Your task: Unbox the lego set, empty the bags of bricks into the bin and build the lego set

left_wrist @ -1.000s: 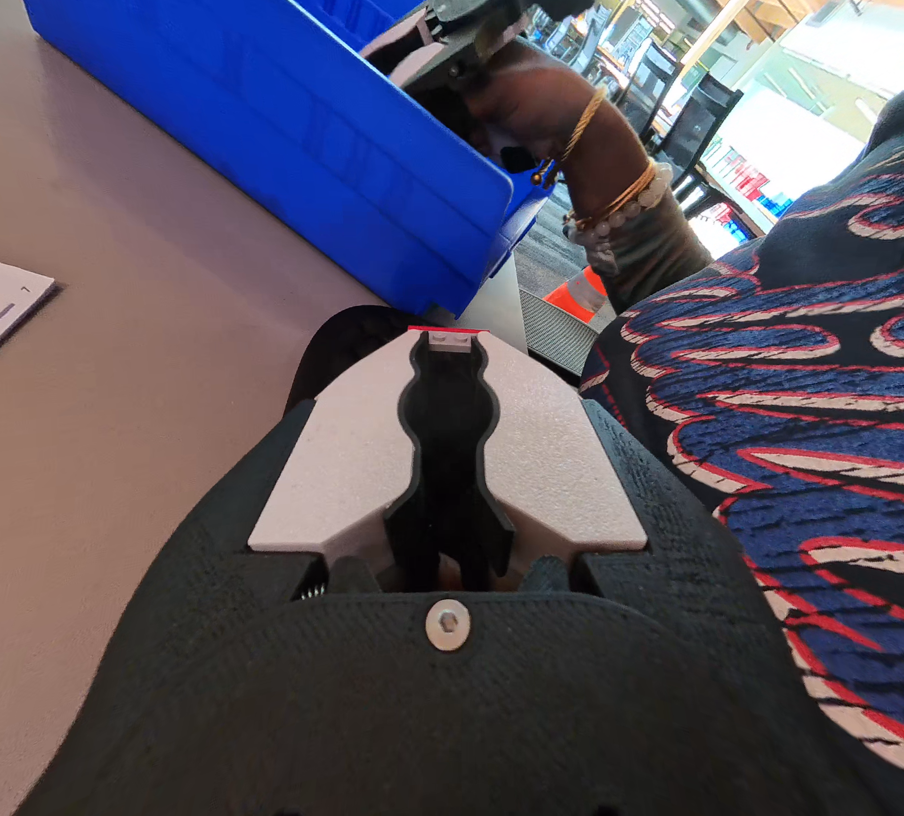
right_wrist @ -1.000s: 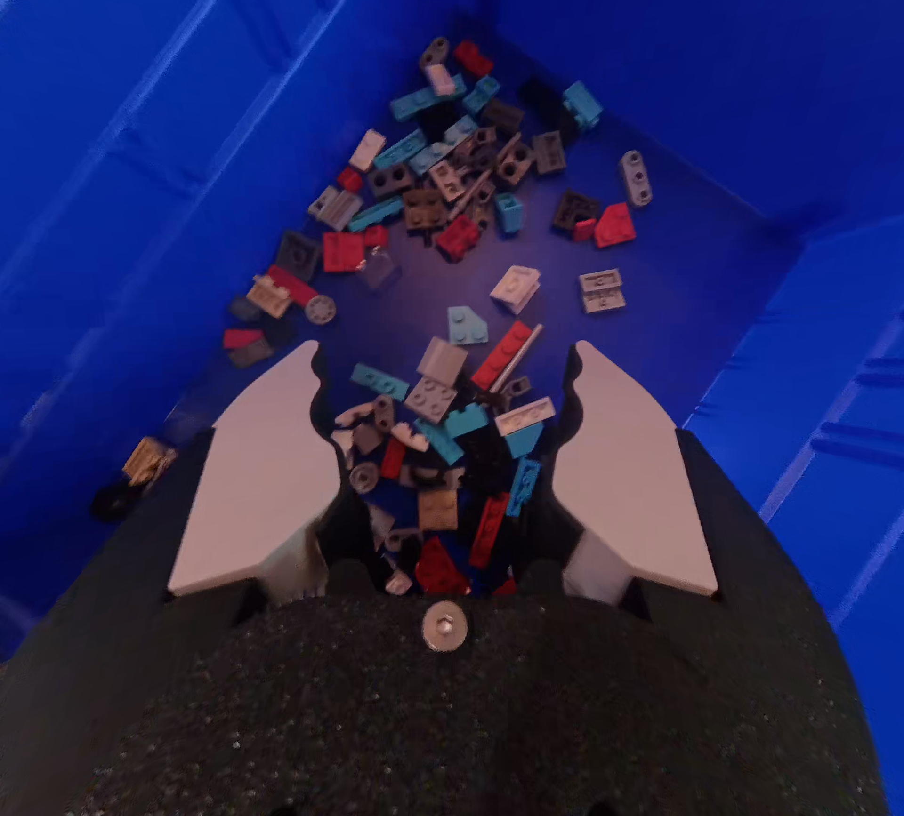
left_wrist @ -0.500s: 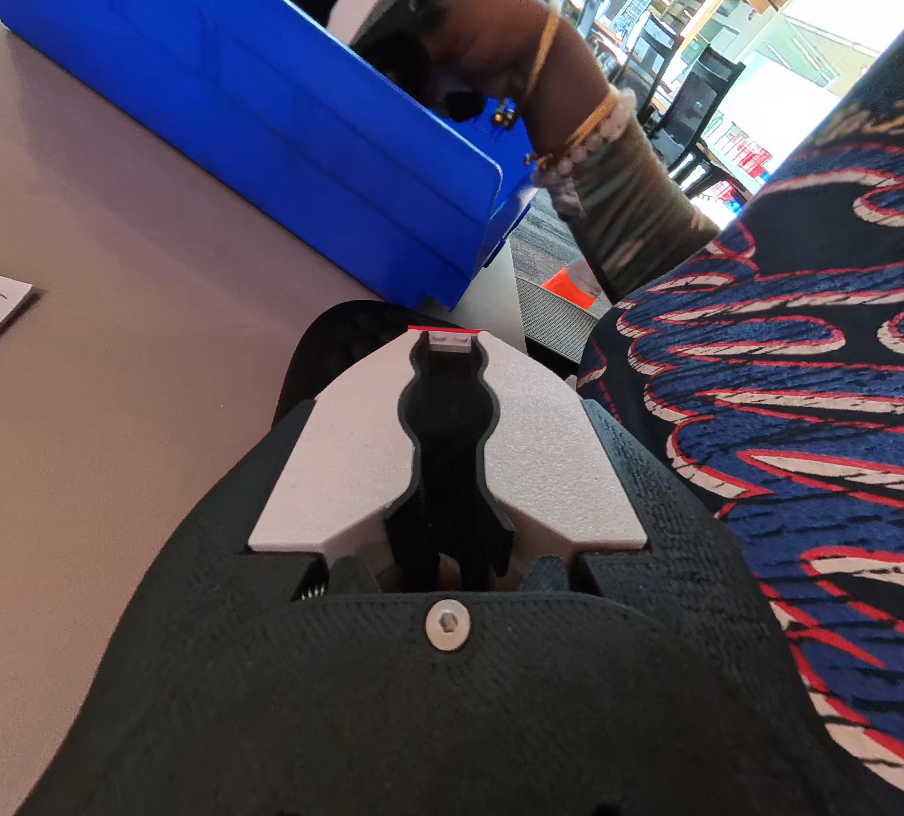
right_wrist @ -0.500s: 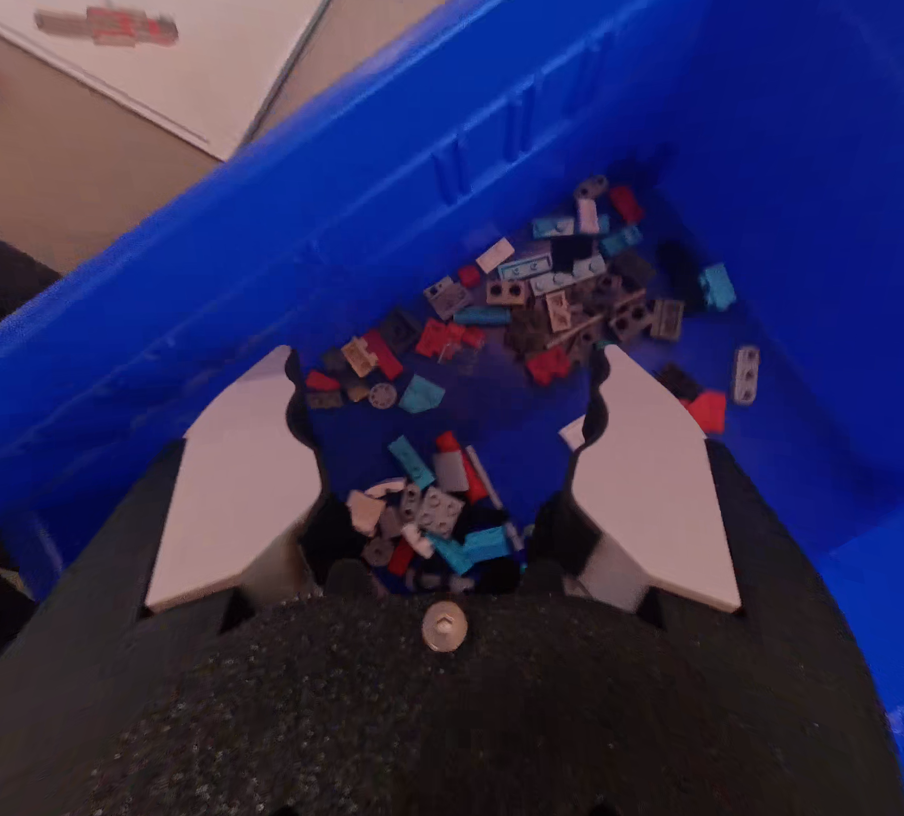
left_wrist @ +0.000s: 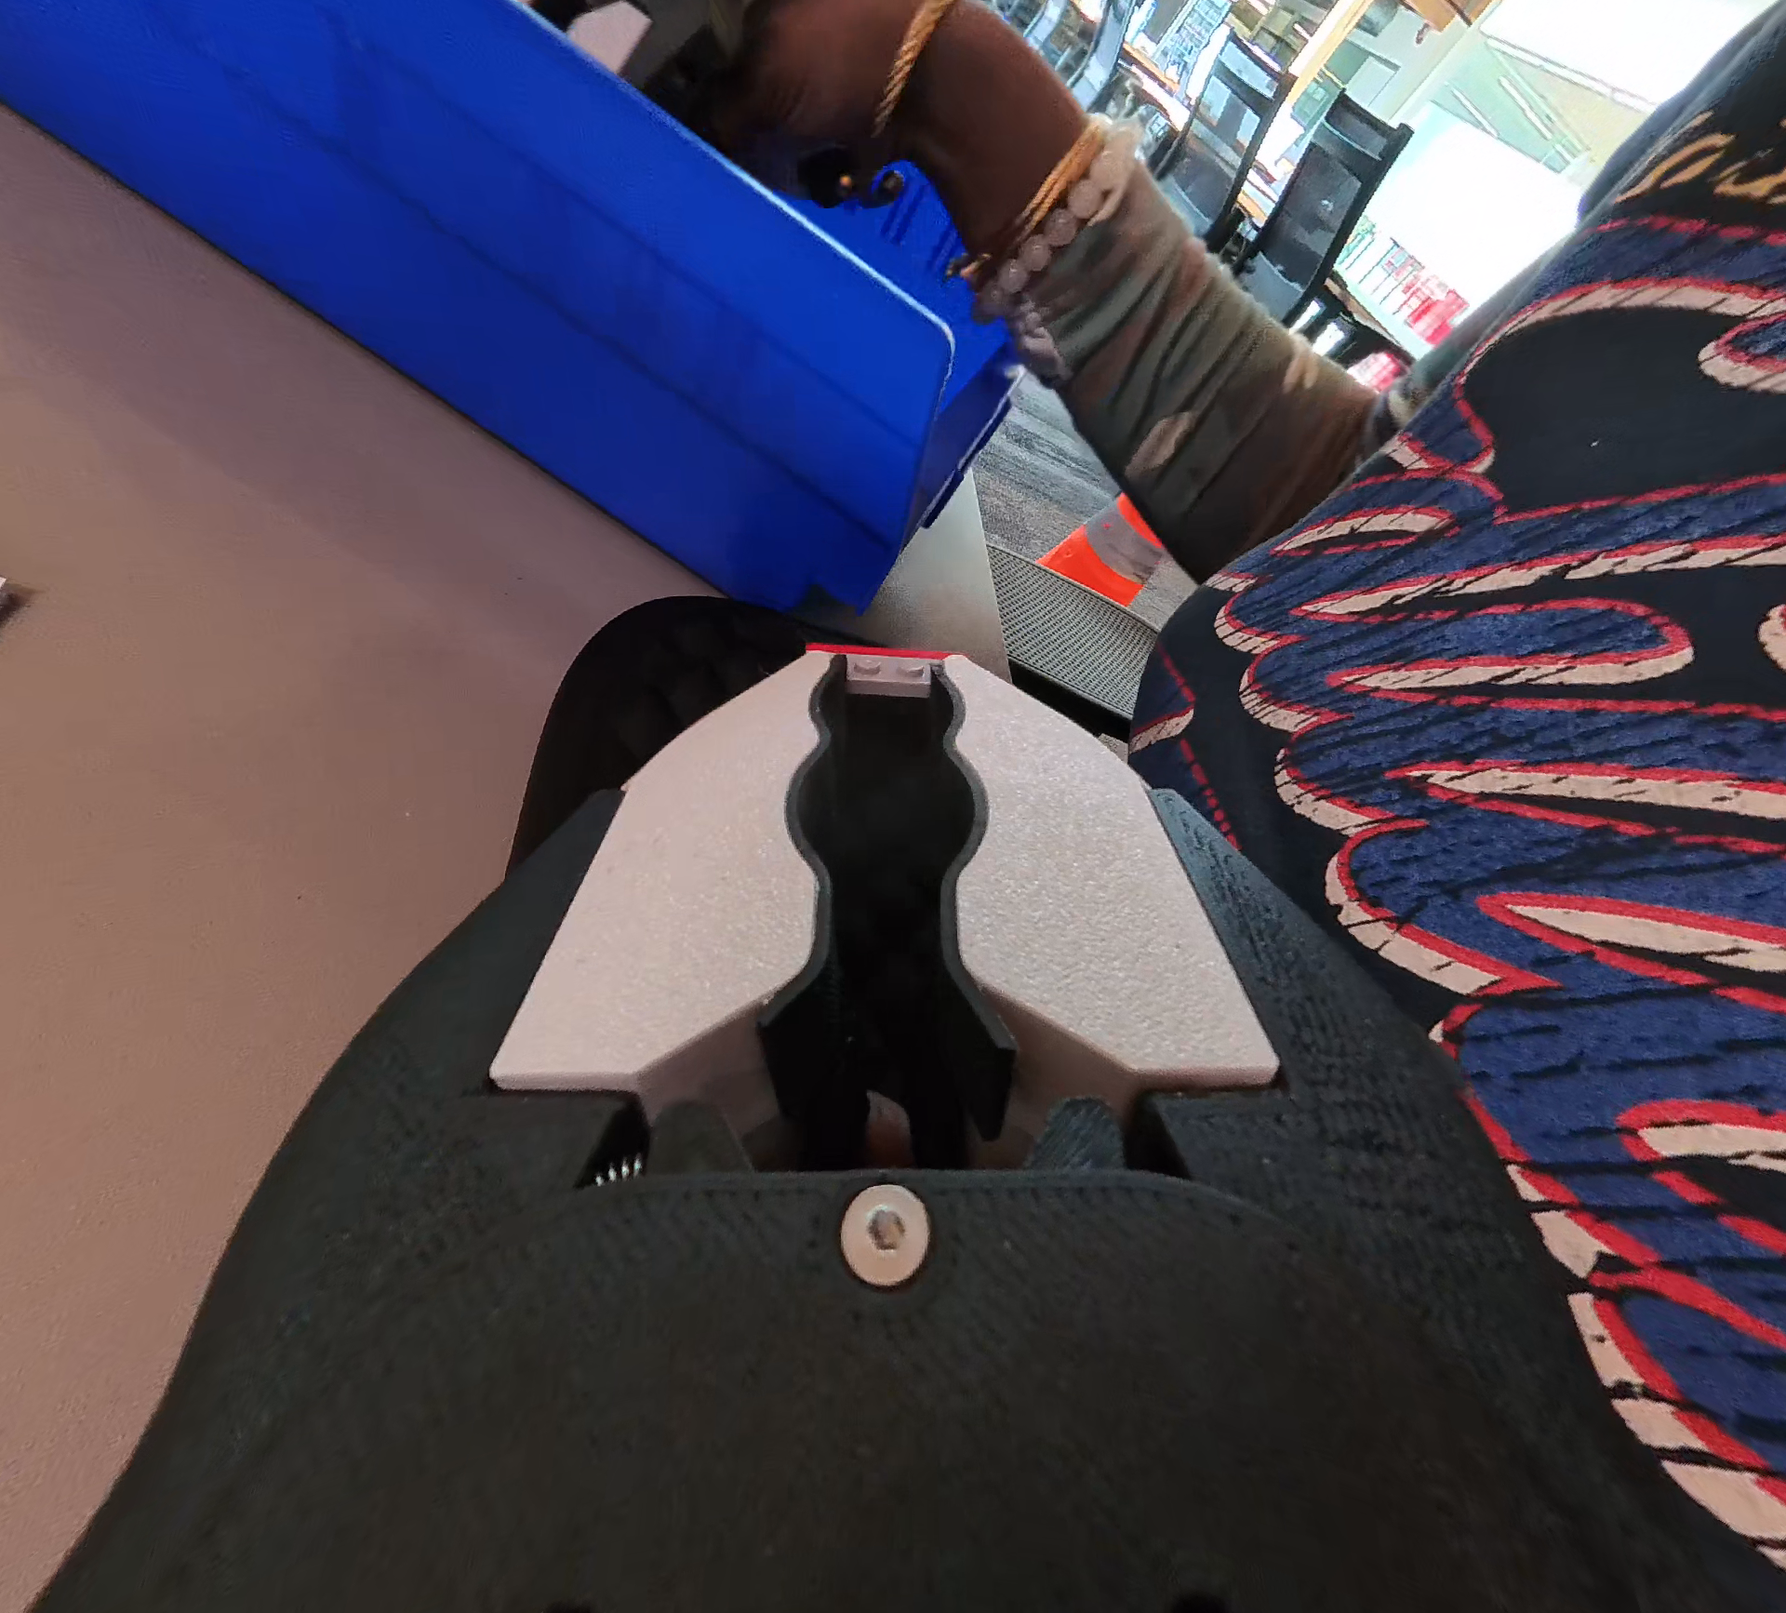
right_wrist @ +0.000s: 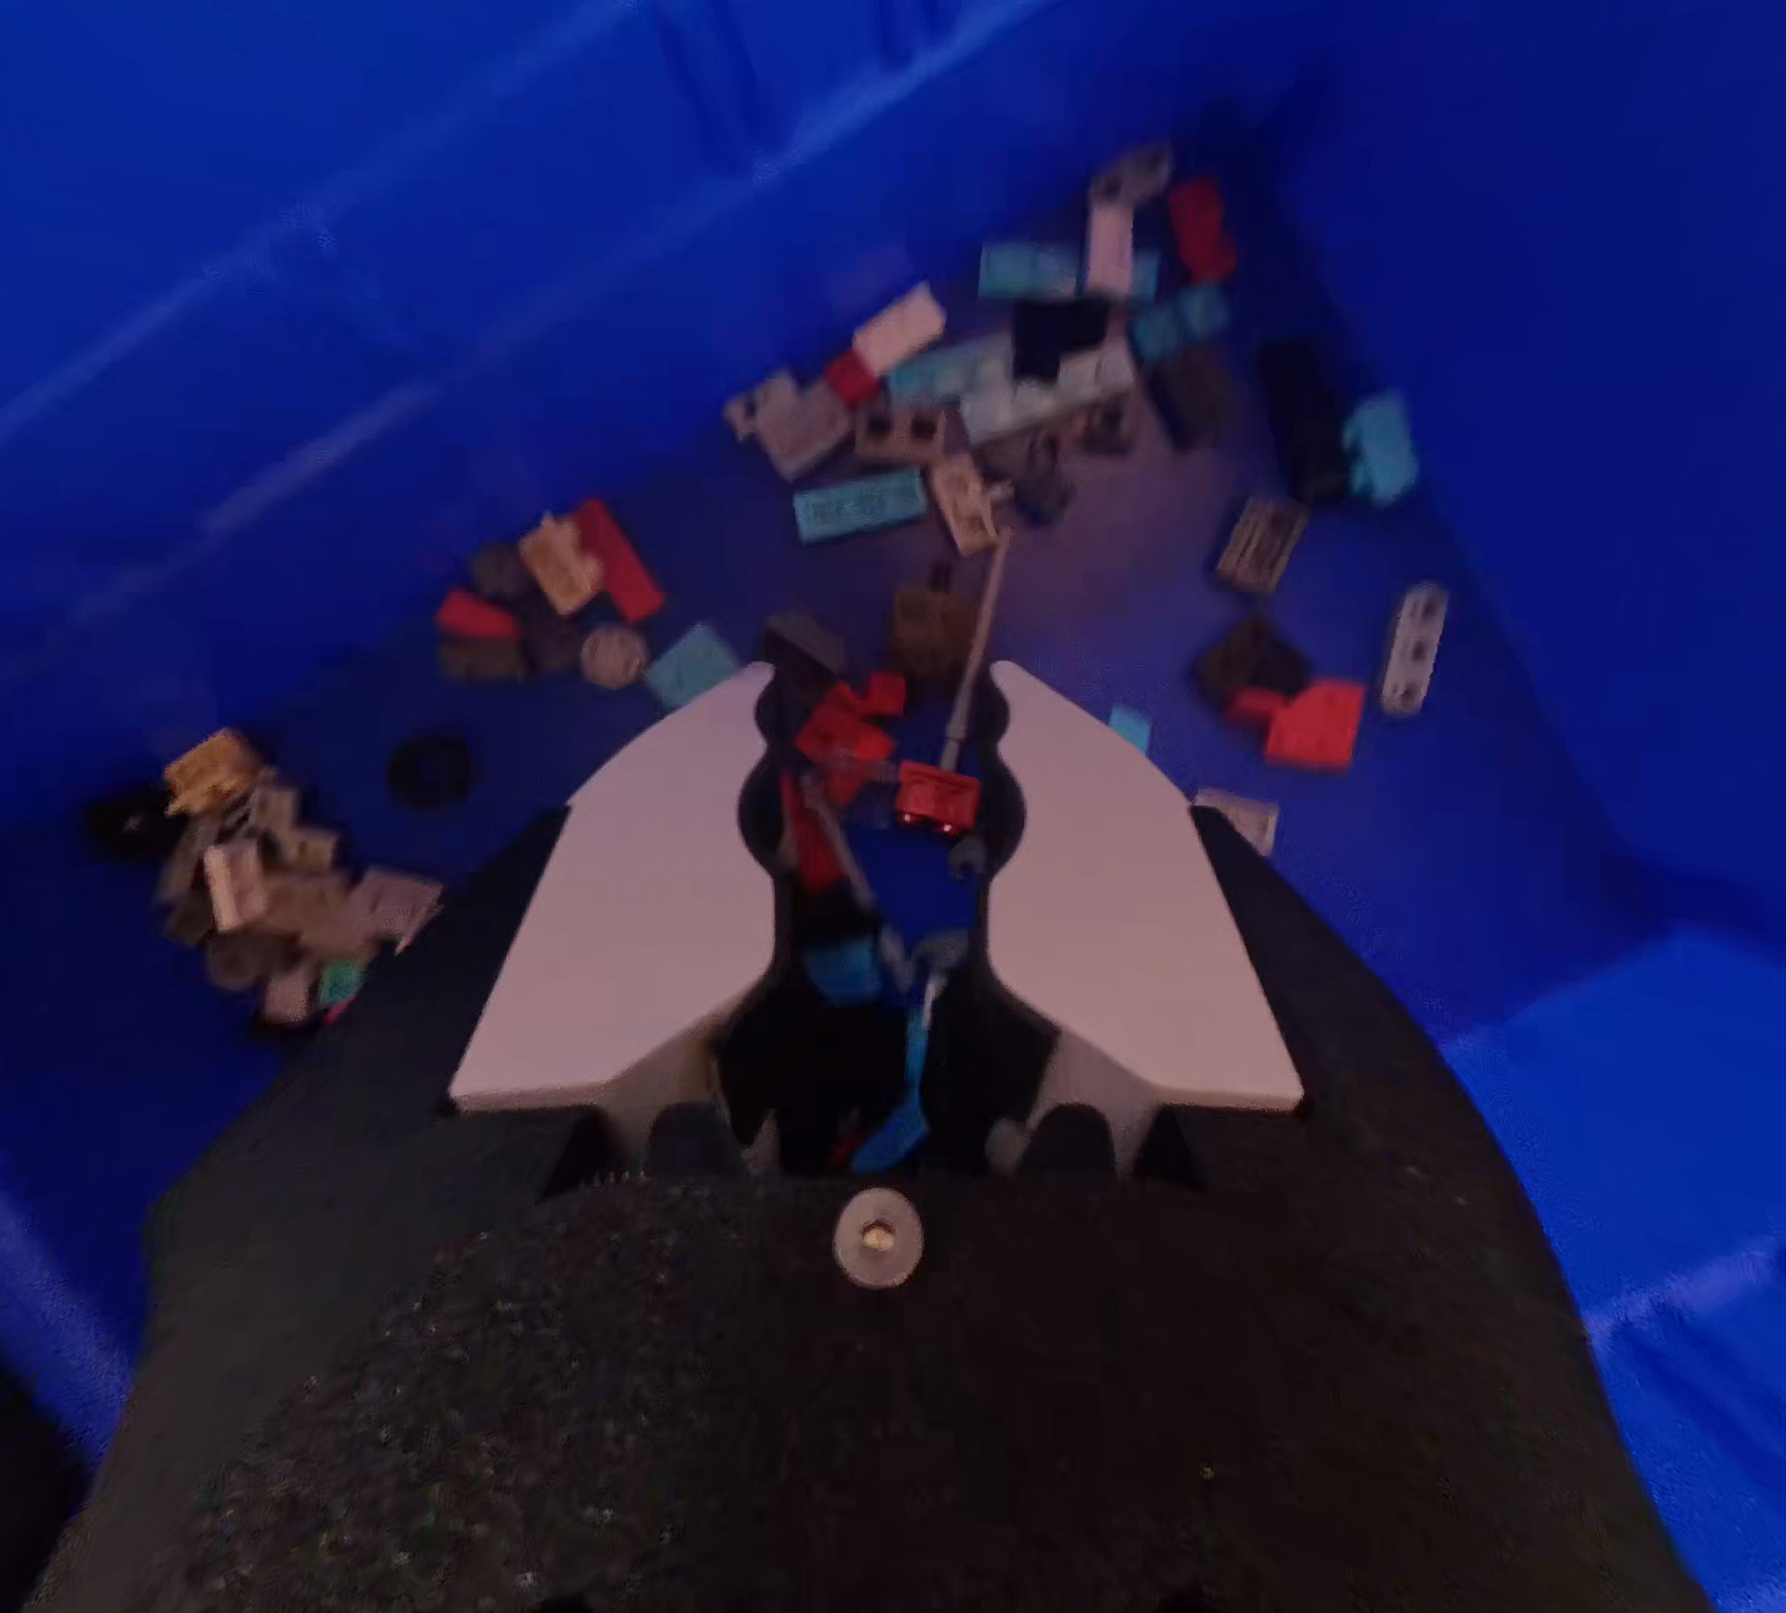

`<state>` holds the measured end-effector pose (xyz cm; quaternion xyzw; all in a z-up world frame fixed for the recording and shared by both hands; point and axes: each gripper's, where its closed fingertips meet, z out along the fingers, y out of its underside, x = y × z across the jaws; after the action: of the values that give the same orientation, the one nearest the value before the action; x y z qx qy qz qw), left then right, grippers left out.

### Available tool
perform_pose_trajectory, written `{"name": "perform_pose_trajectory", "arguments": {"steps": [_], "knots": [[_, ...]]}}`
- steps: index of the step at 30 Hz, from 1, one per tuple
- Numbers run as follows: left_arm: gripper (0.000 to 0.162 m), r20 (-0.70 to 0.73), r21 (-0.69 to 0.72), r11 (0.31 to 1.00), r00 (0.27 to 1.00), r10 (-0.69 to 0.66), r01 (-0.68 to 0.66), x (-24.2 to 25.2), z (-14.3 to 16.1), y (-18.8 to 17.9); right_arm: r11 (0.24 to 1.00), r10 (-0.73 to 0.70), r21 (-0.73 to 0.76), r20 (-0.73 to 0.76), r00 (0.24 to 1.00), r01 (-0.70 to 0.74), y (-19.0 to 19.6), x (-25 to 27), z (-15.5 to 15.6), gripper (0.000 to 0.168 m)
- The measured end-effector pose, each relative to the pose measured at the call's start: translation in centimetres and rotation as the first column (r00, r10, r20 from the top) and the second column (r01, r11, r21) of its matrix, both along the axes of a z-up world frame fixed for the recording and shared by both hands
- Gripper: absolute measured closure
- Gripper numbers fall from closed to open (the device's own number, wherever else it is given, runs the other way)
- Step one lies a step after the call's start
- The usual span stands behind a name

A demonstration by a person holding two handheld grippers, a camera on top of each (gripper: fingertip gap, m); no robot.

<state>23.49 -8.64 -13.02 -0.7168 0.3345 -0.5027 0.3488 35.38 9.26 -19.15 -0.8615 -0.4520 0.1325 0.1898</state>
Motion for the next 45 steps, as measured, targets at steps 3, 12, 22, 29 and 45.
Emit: {"name": "perform_pose_trajectory", "arguments": {"steps": [3, 12, 22, 29, 45], "knots": [[0.145, -0.001, 0.002, 1.0, 1.0, -0.004, 0.004, 0.0, 0.0, -0.1, 0.997, -0.042, -0.06, 0.089, 0.995, 0.048, -2.6, 1.6, 0.6, 0.131], [0.145, -0.022, 0.013, 1.0, 1.0, -0.017, 0.017, 0.1, -0.2, -0.3, 0.973, -0.062, -0.176, 0.414, 0.908, 0.147, -9.6, 6.0, 1.7, 0.087], [0.145, -0.028, 0.03, 0.999, 0.999, -0.025, 0.026, 0.2, -0.2, -0.5, 0.978, -0.125, -0.116, 0.332, 0.935, 0.172, -8.2, 3.6, -0.5, 0.085], [0.145, -0.03, 0.035, 0.999, 0.999, -0.027, 0.028, 0.2, -0.2, -0.5, 0.971, -0.208, -0.049, 0.314, 0.926, 0.234, -8.9, 6.5, 3.3, 0.093], [0.145, -0.022, 0.043, 0.998, 0.999, -0.037, 0.038, 0.2, -0.1, -0.7, 0.92, -0.199, -0.18, 0.553, 0.809, 0.349, -13.0, 8.2, 1.1, 0.11]]}}
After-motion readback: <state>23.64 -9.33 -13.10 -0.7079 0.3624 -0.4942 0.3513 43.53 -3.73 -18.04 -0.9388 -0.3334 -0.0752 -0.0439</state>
